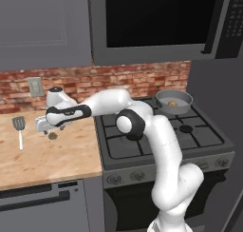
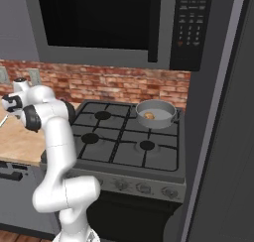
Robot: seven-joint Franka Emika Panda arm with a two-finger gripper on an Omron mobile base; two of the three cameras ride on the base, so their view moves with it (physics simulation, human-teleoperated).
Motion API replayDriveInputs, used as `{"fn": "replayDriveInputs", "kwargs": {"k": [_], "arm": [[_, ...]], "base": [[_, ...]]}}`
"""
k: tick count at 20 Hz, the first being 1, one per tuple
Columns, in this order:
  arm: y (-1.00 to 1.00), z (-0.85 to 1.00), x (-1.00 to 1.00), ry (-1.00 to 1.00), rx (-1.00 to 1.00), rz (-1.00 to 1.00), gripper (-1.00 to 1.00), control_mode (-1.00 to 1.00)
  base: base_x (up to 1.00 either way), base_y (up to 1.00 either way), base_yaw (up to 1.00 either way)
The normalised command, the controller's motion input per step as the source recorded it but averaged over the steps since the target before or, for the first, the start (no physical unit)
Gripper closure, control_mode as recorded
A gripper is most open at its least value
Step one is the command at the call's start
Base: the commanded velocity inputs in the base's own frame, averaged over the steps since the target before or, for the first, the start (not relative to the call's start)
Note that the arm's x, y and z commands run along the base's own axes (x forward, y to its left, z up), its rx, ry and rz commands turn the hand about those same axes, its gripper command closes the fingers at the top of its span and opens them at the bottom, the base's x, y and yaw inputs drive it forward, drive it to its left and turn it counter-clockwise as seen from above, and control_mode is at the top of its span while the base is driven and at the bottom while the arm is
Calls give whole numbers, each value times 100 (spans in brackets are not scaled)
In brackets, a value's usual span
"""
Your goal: Put the onion and garlic in the pot. Retrieve the spatula and lightly stir the vegetables in the pot.
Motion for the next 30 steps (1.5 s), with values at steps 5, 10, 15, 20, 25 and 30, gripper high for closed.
{"fn": "replayDriveInputs", "kwargs": {"k": [5, 10, 15, 20, 25, 30], "arm": [[2, -4, 0, 2, 0, 0, -100, -100], [0, -20, 0, 0, 0, 1, -100, -100], [1, -26, 0, 0, 0, 0, -100, -100], [6, -13, 0, 0, 0, 0, -100, -100], [7, -8, 2, 0, 0, 0, -100, -100], [5, -13, 6, 0, 0, 0, -100, -100]], "base": [[0, 0, 0], [0, 0, 0], [0, 0, 0], [0, 0, 0], [0, 0, 0], [0, 0, 0]]}}
